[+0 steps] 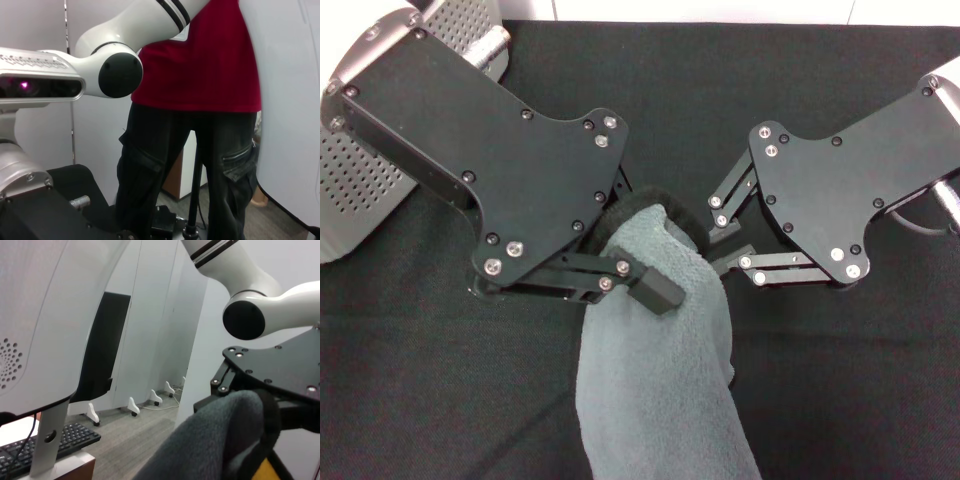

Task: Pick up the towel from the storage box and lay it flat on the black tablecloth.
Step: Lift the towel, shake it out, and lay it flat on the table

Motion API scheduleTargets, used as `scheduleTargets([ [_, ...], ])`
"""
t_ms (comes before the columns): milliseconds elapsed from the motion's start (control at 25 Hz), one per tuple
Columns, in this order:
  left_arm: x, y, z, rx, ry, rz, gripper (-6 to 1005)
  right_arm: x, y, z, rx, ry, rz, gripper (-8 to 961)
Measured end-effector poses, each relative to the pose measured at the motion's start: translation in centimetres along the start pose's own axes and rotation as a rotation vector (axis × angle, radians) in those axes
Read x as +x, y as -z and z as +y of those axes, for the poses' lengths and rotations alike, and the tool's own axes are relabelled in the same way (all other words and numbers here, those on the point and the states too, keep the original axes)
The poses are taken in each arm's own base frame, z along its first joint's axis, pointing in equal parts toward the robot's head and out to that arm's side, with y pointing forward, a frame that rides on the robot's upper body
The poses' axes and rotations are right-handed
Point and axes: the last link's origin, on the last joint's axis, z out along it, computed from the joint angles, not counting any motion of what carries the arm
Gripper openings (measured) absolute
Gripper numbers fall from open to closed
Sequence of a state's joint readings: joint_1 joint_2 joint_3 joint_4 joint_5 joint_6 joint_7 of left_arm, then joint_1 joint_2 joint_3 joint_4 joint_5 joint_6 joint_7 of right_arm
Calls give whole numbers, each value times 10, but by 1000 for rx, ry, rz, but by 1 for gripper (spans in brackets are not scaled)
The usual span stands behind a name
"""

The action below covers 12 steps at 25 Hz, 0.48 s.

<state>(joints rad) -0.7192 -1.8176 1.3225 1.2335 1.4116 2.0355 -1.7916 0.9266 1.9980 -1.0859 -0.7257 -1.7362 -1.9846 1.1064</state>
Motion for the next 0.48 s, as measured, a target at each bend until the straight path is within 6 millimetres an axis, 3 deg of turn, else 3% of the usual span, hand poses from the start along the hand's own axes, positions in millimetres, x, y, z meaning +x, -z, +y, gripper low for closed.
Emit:
scheduleTargets([
  [480,-1,-2,1,-1,0,6,18,-3,2,-1,7,-23,-13,116],
])
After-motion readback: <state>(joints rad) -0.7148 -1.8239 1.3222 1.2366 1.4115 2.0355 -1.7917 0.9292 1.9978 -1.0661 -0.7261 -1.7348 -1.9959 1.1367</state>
